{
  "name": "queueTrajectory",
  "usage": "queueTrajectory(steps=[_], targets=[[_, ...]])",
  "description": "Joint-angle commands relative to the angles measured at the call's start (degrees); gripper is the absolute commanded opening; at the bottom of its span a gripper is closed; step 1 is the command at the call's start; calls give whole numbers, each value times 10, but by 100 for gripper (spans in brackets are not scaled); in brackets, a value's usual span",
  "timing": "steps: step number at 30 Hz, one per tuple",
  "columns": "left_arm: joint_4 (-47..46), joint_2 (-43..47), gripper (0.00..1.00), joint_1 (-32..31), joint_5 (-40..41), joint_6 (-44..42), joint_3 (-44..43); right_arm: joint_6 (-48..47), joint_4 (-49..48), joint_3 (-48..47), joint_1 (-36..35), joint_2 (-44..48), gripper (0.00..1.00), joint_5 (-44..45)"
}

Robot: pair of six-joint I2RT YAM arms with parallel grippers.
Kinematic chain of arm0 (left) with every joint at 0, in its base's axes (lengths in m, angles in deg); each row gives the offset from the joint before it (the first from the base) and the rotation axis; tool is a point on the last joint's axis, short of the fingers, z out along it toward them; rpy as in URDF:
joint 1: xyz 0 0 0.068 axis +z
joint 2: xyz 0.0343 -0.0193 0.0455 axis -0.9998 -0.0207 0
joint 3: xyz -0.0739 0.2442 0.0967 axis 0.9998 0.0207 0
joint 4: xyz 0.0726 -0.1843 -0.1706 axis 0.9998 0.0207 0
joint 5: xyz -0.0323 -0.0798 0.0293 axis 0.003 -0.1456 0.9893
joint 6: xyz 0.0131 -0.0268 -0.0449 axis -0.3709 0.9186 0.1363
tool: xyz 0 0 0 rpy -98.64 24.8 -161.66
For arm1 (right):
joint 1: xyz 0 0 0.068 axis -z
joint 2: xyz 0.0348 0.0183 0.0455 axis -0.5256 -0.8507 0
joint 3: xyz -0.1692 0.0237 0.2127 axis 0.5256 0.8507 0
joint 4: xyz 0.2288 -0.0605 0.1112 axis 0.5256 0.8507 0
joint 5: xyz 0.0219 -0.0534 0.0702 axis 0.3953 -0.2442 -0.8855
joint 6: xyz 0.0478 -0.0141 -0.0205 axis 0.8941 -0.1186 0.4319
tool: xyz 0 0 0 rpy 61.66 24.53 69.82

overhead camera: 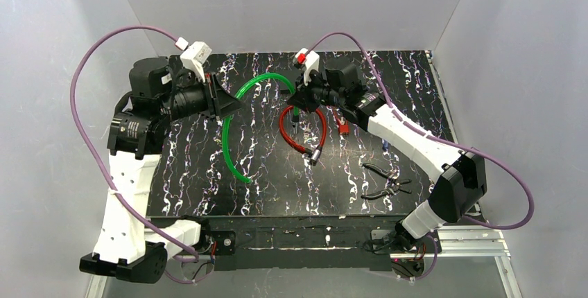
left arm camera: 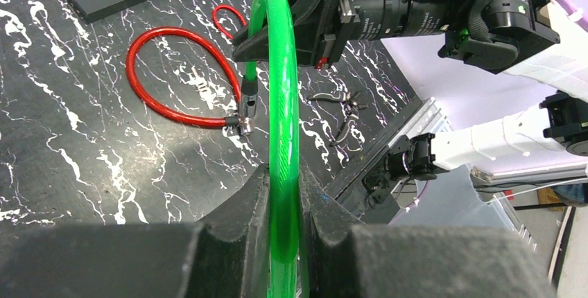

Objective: Lock with the key
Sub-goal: Pick up the lock from the center of the board, then lock the lock.

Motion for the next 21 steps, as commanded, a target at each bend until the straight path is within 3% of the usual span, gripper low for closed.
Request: queueTrajectory(steps=[1,5,19,21], targets=[[-37,39,0,0,-10,-2,34,30,-41,-8,7,15,1,25],[-51,56,2,0,-27,-26,88,68,-50,-30,31,10,1,-1],[-76,80,69,-1,-112,-98,226,190,-78,-71,82,12,1,-86],[-93,92,75,-1,-103,-107,241,195,-78,-71,85,14,1,-89]])
